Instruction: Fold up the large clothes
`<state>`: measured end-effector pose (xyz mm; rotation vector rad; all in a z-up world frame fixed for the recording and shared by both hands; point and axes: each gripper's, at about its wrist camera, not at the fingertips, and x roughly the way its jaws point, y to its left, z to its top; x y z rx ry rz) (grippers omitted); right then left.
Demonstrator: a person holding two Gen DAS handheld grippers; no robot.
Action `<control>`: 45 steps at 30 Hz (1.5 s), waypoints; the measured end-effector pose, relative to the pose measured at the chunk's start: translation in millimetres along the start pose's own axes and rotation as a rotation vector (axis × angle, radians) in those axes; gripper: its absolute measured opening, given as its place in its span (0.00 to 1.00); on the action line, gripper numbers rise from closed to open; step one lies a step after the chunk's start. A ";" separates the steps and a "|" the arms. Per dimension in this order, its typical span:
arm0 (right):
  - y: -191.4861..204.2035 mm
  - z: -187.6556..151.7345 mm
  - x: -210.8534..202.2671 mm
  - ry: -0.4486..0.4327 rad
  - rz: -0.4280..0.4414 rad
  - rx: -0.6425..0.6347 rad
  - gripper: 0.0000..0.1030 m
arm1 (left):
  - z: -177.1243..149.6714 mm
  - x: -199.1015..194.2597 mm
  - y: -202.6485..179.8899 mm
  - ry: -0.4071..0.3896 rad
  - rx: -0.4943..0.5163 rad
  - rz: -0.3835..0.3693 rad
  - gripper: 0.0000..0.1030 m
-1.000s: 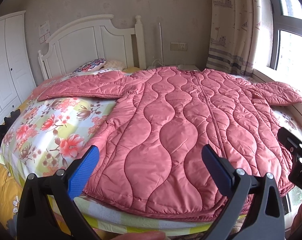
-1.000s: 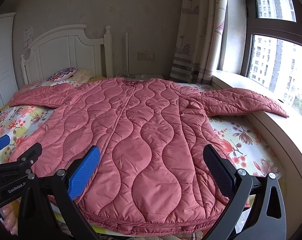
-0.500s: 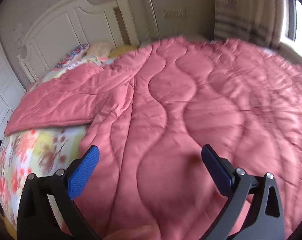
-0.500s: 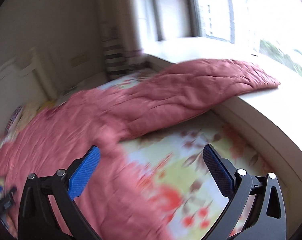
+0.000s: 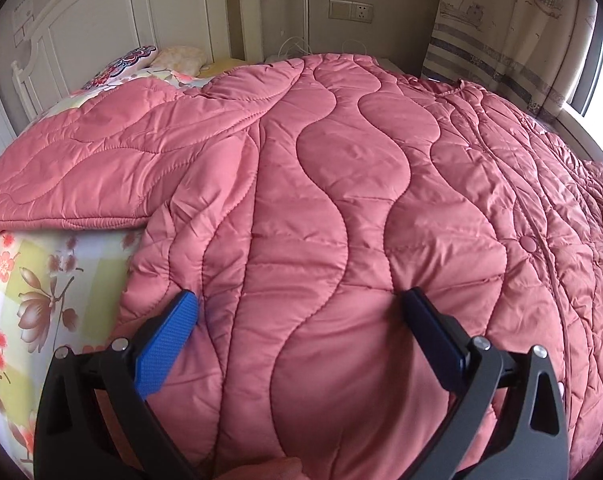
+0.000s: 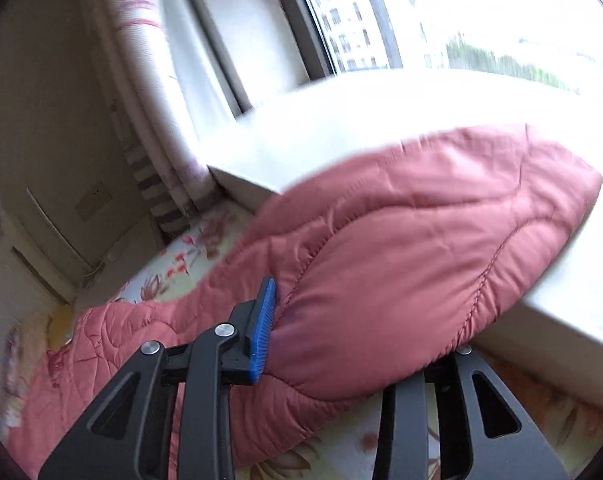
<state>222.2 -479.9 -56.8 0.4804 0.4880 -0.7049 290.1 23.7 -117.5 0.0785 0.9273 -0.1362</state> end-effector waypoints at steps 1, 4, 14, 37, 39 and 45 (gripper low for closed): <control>27.5 3.5 -10.2 -0.057 -0.014 -0.099 0.32 | 0.3 0.3 0.1 0.000 0.000 0.000 0.98; 125.2 -8.5 -38.3 -0.181 0.043 -0.452 0.32 | 0.8 0.3 0.2 0.001 -0.001 -0.001 0.98; 274.3 -199.9 -46.9 -0.002 0.282 -1.223 0.79 | -0.6 -2.0 1.3 0.003 0.001 0.000 0.98; 73.1 -97.1 4.9 0.311 0.363 -0.332 0.78 | 95.5 26.3 -91.9 -0.156 0.172 -0.031 0.98; 68.1 -94.8 6.9 0.309 0.370 -0.313 0.78 | 92.7 55.2 -104.6 -0.081 0.244 0.059 0.98; 60.6 -93.0 -17.7 0.260 0.288 -0.348 0.78 | 103.3 65.6 -50.1 -0.024 0.012 -0.193 0.98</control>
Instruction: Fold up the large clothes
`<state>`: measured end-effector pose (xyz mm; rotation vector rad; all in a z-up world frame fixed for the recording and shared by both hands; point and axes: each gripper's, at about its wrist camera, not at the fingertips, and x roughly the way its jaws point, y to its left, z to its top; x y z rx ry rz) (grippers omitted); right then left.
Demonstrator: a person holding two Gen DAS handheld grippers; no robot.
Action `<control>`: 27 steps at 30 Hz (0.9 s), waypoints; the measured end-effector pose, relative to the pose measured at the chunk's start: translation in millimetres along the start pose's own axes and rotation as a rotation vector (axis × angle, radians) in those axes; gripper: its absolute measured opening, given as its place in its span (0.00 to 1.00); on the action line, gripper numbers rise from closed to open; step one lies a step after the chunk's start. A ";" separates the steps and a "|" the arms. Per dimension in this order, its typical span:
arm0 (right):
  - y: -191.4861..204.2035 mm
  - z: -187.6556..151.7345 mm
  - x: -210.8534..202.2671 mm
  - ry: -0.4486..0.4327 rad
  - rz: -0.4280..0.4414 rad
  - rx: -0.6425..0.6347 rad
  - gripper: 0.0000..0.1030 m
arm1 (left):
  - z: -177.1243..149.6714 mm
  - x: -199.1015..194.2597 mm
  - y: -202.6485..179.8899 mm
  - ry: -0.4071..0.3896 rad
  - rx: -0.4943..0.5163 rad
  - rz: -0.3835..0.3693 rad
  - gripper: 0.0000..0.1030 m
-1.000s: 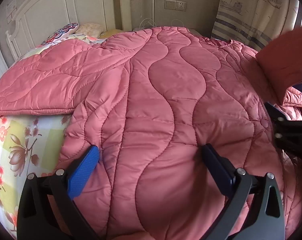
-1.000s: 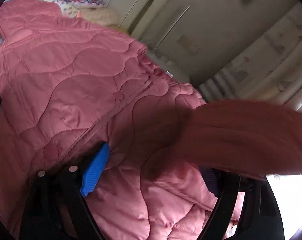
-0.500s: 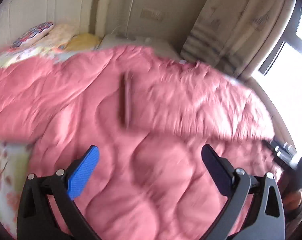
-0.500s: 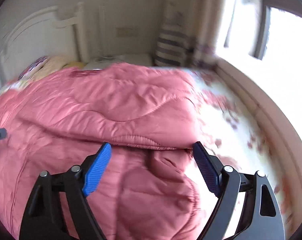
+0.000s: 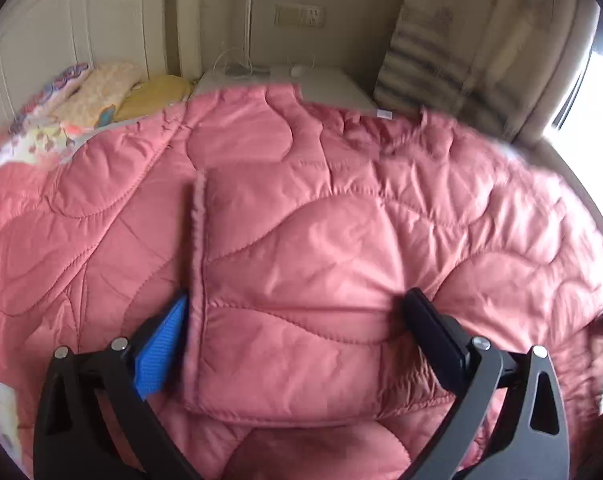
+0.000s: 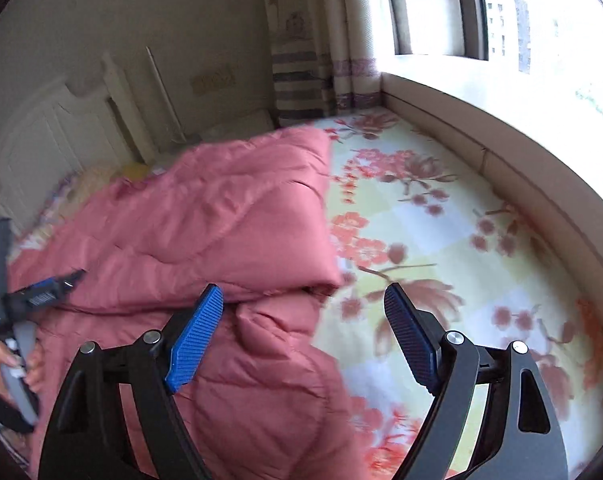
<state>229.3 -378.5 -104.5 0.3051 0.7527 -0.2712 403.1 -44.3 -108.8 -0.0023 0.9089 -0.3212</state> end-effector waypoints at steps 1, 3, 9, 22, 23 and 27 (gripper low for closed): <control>1.8 0.1 -1.4 0.010 -0.027 -0.029 0.78 | 0.1 0.3 -0.8 0.001 0.007 0.007 0.98; 4.9 0.3 -2.0 0.021 -0.089 -0.082 0.78 | 0.4 2.8 -7.2 0.010 0.041 0.049 0.98; 12.1 41.1 -19.2 -0.072 -0.040 -0.066 0.78 | -2.7 2.8 -12.0 0.012 0.045 0.056 0.98; 42.3 60.8 35.6 0.044 0.033 -0.219 0.60 | -3.8 1.6 -10.9 0.007 0.034 0.040 0.98; 41.2 69.6 32.7 0.023 0.030 -0.209 0.60 | -3.6 1.0 -9.6 0.003 0.027 0.036 0.98; 20.3 104.1 67.0 0.070 0.047 -0.104 0.60 | -4.6 -3.6 -0.9 -0.021 -0.018 -0.017 0.98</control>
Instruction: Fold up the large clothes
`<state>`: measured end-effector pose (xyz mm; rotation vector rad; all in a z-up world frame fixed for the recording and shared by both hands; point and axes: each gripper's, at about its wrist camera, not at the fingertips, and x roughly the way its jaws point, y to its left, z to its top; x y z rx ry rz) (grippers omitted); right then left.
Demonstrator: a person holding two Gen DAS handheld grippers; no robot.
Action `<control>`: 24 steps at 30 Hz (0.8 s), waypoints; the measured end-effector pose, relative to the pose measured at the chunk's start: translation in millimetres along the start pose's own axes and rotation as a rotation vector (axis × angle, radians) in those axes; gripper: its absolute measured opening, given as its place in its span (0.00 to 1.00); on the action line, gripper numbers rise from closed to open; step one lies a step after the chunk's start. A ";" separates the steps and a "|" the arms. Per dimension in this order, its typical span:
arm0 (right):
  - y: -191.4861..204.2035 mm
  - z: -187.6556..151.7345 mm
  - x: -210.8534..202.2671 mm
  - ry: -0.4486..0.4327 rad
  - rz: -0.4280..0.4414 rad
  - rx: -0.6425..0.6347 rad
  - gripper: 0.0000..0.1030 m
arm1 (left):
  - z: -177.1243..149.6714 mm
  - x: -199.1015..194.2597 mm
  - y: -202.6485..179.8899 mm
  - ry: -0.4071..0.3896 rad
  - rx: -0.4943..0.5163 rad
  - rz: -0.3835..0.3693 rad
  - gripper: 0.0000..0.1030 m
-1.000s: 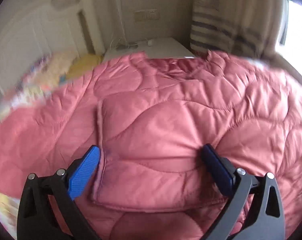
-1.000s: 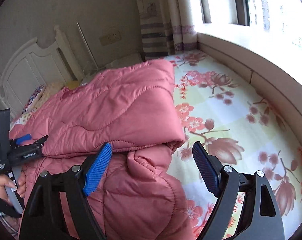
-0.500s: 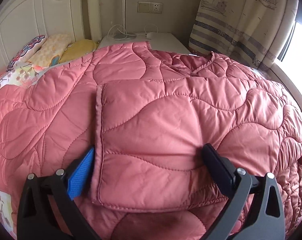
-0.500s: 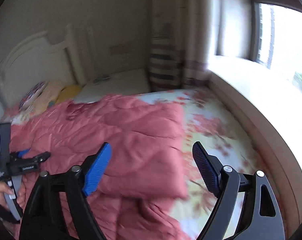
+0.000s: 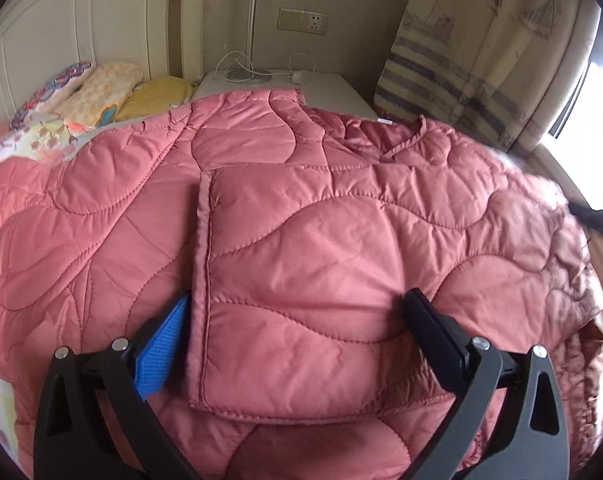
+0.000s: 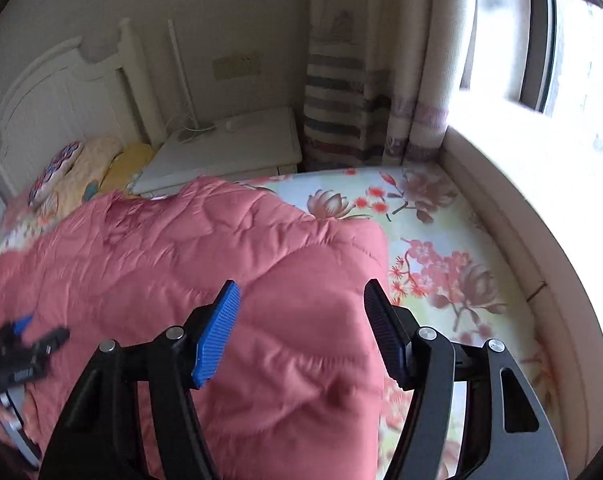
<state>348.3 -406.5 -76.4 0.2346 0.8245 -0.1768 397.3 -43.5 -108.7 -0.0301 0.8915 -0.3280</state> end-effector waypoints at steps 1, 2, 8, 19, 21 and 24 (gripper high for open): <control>-2.9 6.6 16.6 0.044 0.000 0.021 0.60 | 0.0 -1.4 3.5 -0.008 -0.016 -0.023 0.98; -7.4 8.3 33.0 0.095 -0.001 0.031 0.60 | -0.1 -3.1 7.6 -0.018 -0.037 -0.049 0.98; 11.6 5.1 9.1 0.013 -0.072 -0.024 0.61 | -4.4 -30.2 39.4 -0.191 -0.206 -0.180 0.96; 215.7 -81.3 -1.8 0.062 0.176 -0.626 0.56 | -1.1 -46.0 52.9 -0.269 -0.278 -0.150 0.96; 223.5 -93.8 -0.2 0.065 0.209 -0.648 0.44 | -0.9 -45.8 48.0 -0.266 -0.251 -0.144 0.97; 224.1 -99.3 -12.1 0.045 0.219 -0.695 0.24 | -2.9 -36.7 46.2 -0.224 -0.237 -0.131 0.97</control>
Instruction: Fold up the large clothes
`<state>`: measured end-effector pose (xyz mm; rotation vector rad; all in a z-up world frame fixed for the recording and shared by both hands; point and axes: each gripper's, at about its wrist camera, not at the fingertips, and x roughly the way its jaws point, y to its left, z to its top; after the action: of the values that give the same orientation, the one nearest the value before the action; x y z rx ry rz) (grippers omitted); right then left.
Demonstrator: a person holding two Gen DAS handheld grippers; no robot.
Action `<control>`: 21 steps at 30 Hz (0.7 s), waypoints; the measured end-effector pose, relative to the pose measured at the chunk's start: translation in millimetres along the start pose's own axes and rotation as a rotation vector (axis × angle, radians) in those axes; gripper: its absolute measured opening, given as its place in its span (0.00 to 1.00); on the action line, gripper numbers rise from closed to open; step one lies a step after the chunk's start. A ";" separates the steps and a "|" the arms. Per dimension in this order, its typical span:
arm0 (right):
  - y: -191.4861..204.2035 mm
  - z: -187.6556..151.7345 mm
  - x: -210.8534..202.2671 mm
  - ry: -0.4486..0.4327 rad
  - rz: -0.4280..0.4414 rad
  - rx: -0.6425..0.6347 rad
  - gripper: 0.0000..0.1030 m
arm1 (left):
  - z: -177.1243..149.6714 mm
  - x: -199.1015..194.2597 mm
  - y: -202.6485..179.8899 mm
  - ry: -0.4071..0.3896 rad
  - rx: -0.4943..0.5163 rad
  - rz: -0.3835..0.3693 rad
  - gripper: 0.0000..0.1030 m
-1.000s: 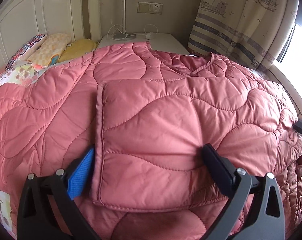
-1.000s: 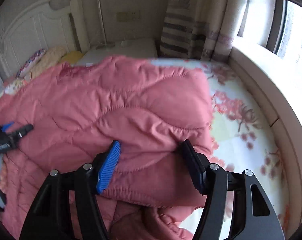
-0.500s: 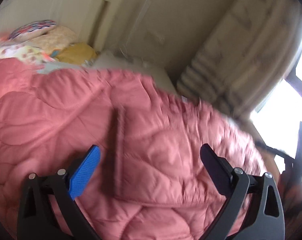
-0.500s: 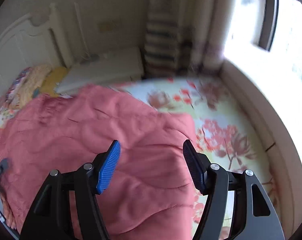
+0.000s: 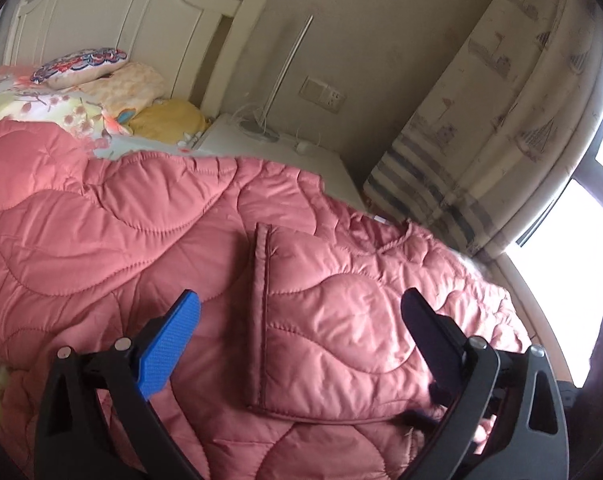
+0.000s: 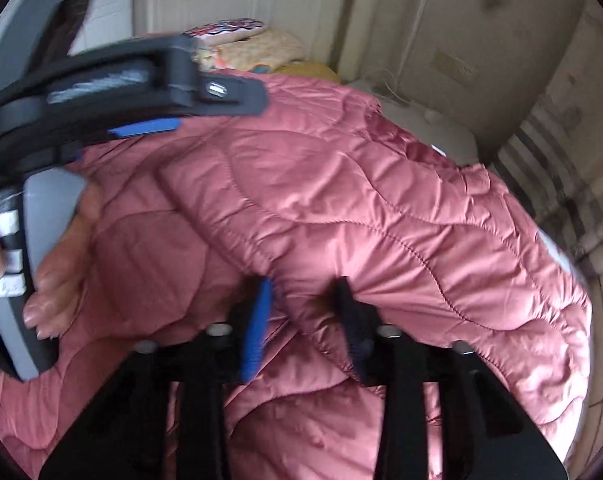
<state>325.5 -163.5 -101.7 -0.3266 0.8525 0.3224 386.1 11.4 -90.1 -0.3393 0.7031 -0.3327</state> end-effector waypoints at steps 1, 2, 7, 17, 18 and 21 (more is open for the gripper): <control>1.9 -1.6 -4.9 -0.005 0.002 -0.013 0.18 | -1.3 4.1 0.4 0.024 0.003 0.013 0.97; 3.5 -3.3 -8.7 -0.007 0.002 -0.025 0.14 | -2.2 11.9 -0.2 0.069 0.009 0.029 0.97; -1.8 -15.8 -0.4 0.009 0.048 -0.006 0.17 | -10.6 36.7 -20.4 0.202 0.170 0.166 0.98; -82.1 -22.8 -32.4 -0.061 -0.032 0.307 0.58 | -13.5 40.3 -22.4 0.218 0.210 0.194 0.98; -103.8 -28.5 -28.0 -0.051 -0.083 0.409 0.58 | -13.4 40.4 -22.2 0.218 0.210 0.193 0.98; -155.2 -51.3 -16.3 -0.008 -0.194 0.662 0.60 | -13.4 40.8 -21.6 0.219 0.213 0.195 0.98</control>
<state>343.3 -326.7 -97.2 0.2096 0.8641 -0.1460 402.3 -27.0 -114.0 -0.0307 0.9000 -0.2580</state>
